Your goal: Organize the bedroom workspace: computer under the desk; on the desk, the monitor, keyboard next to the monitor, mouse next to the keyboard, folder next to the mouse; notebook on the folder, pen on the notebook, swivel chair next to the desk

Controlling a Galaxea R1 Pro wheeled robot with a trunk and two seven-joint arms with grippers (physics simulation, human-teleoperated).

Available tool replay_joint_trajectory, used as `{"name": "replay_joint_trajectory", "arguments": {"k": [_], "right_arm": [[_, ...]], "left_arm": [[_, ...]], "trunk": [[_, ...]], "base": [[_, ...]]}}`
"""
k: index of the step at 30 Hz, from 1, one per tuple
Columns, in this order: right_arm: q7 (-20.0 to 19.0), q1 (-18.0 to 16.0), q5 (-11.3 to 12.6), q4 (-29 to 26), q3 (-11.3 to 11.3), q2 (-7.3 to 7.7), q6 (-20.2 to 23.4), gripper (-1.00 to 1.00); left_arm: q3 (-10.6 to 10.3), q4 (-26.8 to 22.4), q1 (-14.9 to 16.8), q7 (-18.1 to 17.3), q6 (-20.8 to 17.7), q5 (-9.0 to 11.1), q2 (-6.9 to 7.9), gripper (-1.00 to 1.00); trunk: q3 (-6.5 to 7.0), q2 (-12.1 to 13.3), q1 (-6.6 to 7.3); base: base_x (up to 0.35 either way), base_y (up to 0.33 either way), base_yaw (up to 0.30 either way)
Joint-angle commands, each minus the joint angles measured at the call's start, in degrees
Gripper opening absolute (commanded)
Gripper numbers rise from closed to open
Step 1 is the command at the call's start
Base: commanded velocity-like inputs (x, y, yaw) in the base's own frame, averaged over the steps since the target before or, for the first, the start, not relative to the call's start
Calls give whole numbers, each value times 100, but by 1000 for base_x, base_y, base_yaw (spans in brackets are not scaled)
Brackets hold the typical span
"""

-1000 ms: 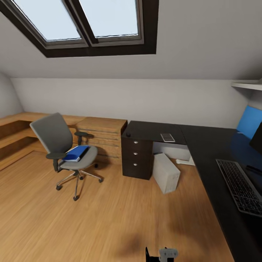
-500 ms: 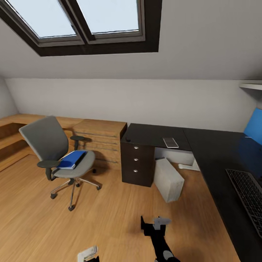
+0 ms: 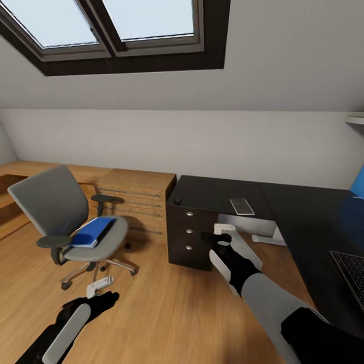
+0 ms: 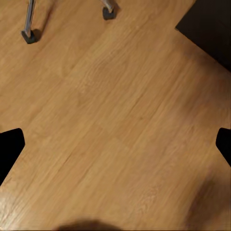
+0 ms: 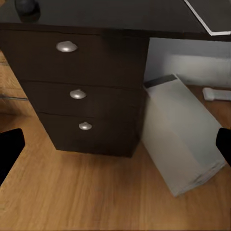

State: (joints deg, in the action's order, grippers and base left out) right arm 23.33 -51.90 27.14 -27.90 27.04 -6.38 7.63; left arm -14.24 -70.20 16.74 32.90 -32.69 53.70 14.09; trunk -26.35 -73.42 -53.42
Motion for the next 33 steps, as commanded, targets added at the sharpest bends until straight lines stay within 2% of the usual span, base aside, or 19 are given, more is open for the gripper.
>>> {"name": "replay_joint_trajectory", "arguments": {"k": [1, 2, 5, 17, 25, 33], "right_arm": [[51, -6, 53, -11, 43, -7, 32, 100], [65, -4, 123, -21, 43, -46, 33, 100], [70, -4, 137, -27, 39, -53, 36, 100], [69, 3, 134, -31, 48, -66, -17, 100], [67, 5, 133, -33, 47, -65, -25, 100], [67, 5, 129, -31, 61, -73, -32, 100]], "left_arm": [[-20, 1, 5, 61, 5, 21, 8, 100], [-49, -3, 5, 64, 8, -178, 7, 100], [-45, -147, 5, 60, 8, -235, 11, 100], [-68, -231, 5, 58, 0, -247, -2, 100], [-67, -246, 5, 69, 0, -254, -11, 100], [-272, -250, 5, 90, 6, -255, -18, 100]], "trunk": [[-7, -4, -4], [-7, -4, -4], [-7, -4, -4], [27, -4, -4], [39, -4, -4], [39, -4, -4]], "base": [[327, 0, 0], [327, 0, 0], [327, 0, 0], [324, 0, 21], [82, 0, 9], [252, 0, 171]]}}
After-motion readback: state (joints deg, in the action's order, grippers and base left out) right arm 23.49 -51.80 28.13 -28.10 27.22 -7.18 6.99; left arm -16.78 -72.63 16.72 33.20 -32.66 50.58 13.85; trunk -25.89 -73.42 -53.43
